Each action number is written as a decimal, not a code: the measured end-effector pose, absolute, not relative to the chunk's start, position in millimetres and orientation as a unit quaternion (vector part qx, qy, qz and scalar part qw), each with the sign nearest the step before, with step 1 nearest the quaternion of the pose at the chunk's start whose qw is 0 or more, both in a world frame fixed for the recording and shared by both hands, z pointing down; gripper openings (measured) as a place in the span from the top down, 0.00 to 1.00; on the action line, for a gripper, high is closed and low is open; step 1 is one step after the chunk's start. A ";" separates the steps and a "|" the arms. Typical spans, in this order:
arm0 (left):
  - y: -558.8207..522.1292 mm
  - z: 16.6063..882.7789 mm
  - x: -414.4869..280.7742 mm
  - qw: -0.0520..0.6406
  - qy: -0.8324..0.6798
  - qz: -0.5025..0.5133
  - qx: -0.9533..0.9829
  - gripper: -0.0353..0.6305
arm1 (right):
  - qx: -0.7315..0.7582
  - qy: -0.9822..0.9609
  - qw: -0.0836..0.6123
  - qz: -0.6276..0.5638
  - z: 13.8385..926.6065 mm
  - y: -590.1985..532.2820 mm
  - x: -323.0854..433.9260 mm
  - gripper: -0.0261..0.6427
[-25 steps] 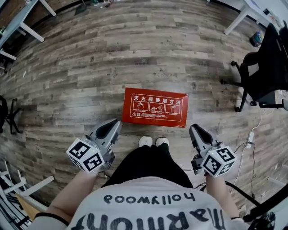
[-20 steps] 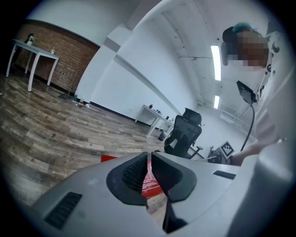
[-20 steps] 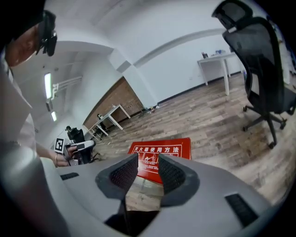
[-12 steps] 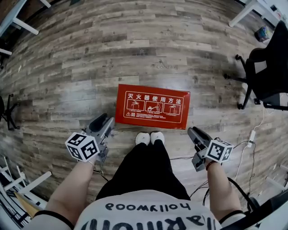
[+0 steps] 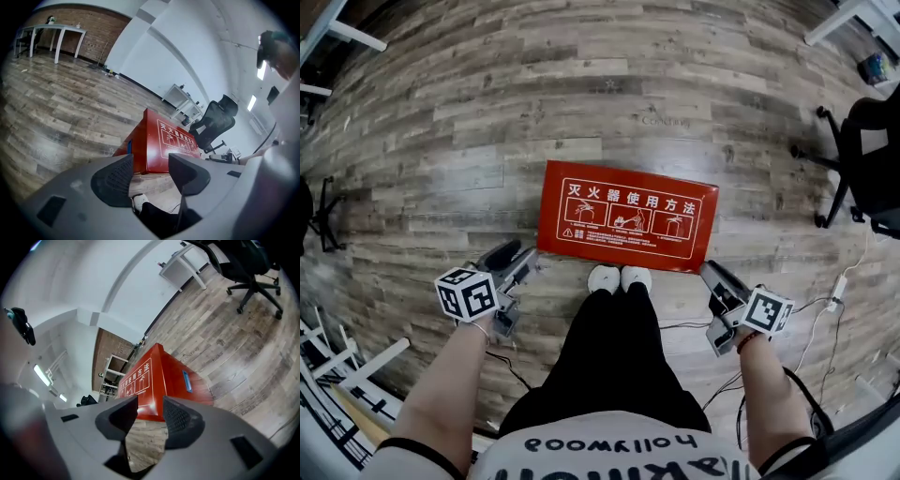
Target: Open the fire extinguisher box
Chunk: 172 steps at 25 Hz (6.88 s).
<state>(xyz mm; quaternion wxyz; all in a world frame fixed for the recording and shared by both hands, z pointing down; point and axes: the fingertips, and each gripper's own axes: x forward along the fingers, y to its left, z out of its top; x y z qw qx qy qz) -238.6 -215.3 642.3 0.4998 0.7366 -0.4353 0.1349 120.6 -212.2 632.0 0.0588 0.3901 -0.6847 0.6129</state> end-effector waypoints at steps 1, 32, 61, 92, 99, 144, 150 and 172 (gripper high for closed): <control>-218.0 647.3 -239.3 0.510 -0.435 0.129 0.731 0.63 | 0.386 -0.684 0.061 0.616 635.2 -213.5 119.4 0.74; -236.3 686.9 -202.8 0.633 -0.344 0.111 0.685 0.63 | 0.332 -0.662 0.112 0.663 677.6 -195.1 111.7 0.68; -232.8 632.2 -206.6 0.626 -0.346 0.050 0.697 0.64 | 0.337 -0.647 0.033 0.684 610.5 -204.6 109.2 0.71; -227.9 658.4 -203.7 0.410 -0.503 0.272 0.711 0.63 | 0.446 -0.620 0.137 0.631 657.1 -195.4 110.9 0.68; -228.7 678.2 -203.0 0.418 -0.499 0.281 0.705 0.63 | 0.455 -0.624 0.188 0.607 683.2 -195.0 113.1 0.68; -278.8 337.6 -149.4 0.264 -0.428 0.005 0.864 0.93 | 0.361 -0.894 0.114 0.240 336.0 -292.8 8.0 0.93; -271.8 279.5 -165.0 0.230 -0.444 -0.033 0.865 0.93 | 0.356 -0.909 0.080 0.203 282.6 -292.6 0.4 0.93; -262.9 206.6 -133.1 0.123 -0.403 -0.034 0.906 0.93 | 0.353 -0.923 0.084 0.128 215.6 -286.6 -5.2 0.93</control>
